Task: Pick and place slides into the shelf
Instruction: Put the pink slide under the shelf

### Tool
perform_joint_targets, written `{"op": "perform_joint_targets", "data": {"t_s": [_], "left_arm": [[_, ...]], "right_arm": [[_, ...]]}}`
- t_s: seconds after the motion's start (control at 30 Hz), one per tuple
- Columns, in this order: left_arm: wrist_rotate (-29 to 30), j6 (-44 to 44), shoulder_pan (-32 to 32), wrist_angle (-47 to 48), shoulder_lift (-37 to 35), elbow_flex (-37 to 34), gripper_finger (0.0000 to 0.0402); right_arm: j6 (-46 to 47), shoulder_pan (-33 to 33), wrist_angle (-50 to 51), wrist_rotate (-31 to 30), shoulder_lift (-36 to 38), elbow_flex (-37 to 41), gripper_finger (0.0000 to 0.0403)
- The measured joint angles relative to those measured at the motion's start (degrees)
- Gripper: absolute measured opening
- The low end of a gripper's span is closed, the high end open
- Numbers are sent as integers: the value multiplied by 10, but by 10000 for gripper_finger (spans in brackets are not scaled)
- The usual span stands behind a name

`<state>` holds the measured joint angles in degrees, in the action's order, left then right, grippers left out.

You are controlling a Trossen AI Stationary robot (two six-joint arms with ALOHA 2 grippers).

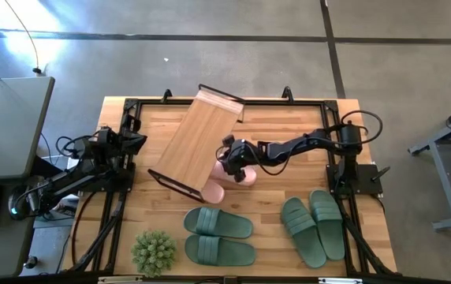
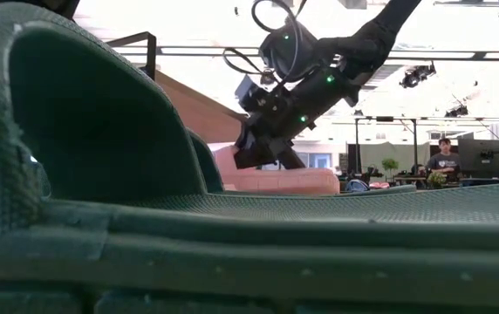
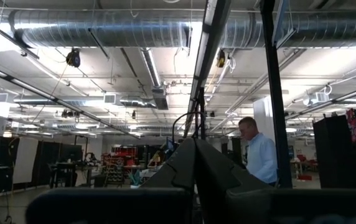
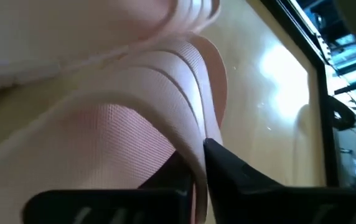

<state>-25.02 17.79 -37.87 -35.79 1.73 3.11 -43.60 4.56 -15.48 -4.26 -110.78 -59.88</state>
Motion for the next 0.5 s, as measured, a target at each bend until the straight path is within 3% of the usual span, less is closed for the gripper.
{"op": "perform_joint_targets", "data": {"t_s": [0.27, 0.5], "left_arm": [[0, 0, 0, 0, 0, 0, 1], [0, 0, 0, 0, 0, 0, 1]], "right_arm": [[3, 0, 5, 3, 0, 0, 110], [3, -1, 21, -23, 0, 0, 133]]}}
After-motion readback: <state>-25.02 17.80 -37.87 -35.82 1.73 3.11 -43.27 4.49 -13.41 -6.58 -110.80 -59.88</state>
